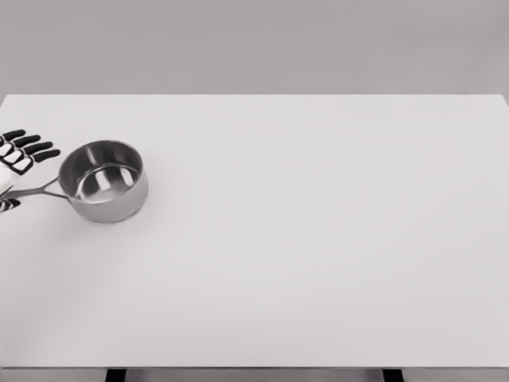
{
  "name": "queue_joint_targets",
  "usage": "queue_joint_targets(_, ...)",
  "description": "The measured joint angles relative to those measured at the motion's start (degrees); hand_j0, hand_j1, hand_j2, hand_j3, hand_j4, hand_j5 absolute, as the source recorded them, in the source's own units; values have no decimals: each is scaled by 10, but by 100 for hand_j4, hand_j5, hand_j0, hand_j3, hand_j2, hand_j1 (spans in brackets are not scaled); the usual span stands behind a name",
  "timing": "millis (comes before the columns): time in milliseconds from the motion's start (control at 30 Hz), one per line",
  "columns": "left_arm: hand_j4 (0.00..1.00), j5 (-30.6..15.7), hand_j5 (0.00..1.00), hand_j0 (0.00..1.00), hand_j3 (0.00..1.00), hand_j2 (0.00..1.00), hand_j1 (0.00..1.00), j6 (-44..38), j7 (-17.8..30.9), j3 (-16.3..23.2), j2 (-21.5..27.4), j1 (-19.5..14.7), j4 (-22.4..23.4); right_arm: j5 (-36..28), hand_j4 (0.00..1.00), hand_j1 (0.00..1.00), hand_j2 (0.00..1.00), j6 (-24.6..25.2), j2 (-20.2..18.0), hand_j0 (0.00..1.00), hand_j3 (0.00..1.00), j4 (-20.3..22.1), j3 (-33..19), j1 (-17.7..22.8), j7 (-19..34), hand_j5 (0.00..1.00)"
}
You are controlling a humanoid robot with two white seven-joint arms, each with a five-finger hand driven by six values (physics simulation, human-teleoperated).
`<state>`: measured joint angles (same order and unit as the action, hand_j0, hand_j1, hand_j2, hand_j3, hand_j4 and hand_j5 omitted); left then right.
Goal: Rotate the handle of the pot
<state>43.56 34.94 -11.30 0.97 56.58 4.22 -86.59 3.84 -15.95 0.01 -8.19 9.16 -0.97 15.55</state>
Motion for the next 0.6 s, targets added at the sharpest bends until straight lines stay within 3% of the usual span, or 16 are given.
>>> queue_joint_targets(600, 100, 11, 100, 100, 100, 100, 100, 0, 2, 3, -11, -22, 22, 0, 100, 100, 100, 0, 0, 100, 100, 0, 0, 1, 0, 100)
